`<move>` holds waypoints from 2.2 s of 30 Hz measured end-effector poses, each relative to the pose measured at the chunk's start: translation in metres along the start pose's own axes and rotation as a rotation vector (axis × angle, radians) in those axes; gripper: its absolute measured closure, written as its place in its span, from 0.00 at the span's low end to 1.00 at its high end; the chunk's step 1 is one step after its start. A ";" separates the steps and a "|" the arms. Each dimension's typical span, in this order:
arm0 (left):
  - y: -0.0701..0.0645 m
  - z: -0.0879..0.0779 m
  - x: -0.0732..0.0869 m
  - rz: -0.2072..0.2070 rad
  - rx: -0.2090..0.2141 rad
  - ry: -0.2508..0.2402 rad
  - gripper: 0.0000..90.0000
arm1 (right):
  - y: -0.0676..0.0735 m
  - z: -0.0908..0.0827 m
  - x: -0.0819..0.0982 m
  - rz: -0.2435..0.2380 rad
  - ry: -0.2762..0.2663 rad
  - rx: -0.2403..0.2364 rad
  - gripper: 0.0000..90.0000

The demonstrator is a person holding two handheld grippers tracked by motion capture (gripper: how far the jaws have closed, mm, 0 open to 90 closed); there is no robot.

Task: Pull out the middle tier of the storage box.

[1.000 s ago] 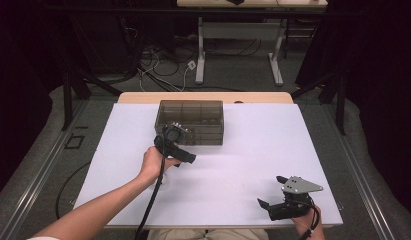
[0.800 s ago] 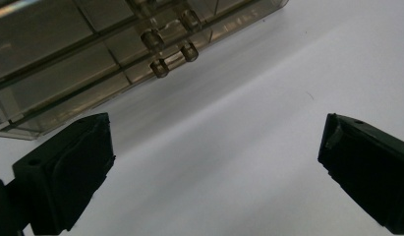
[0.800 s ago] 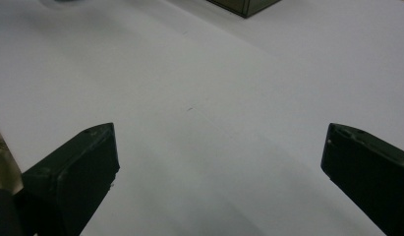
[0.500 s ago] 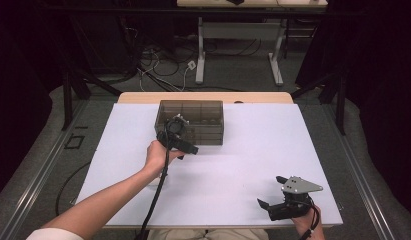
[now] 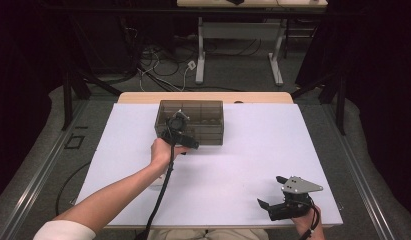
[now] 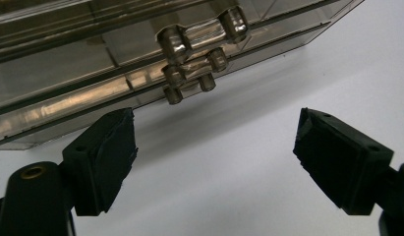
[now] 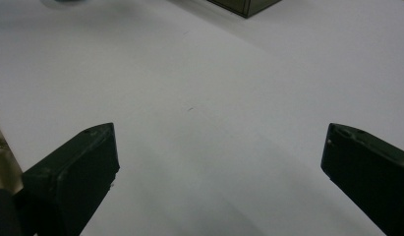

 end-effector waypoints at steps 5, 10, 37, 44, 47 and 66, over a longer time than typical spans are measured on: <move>-0.001 0.002 -0.001 -0.007 -0.011 -0.012 0.18 | 0.001 0.000 0.000 -0.004 0.006 -0.006 0.00; -0.002 0.007 -0.002 -0.024 -0.027 -0.030 0.25 | 0.000 0.000 0.000 -0.013 0.004 -0.010 0.00; -0.004 0.019 -0.007 -0.082 -0.120 -0.098 0.45 | 0.004 0.002 0.000 -0.003 -0.002 -0.020 0.00; -0.006 0.022 -0.009 -0.090 -0.154 -0.103 0.49 | 0.004 0.002 0.000 0.001 0.001 -0.028 0.00; -0.008 0.024 -0.009 -0.098 -0.168 -0.107 0.51 | 0.004 0.002 0.000 0.002 0.003 -0.028 0.00; -0.008 0.030 -0.006 -0.116 -0.234 -0.126 0.62 | 0.005 0.001 0.000 0.015 0.005 -0.045 0.00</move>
Point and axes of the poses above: each handheld gripper's, and its own axes: z roughly forward along the jaws, x roughly out of its underside, y roughly to its left, the point moved 4 cm from there along z, roughly forward along the jaws, and after that the axes turned 14 degrees about x, right-handed, at the moved point
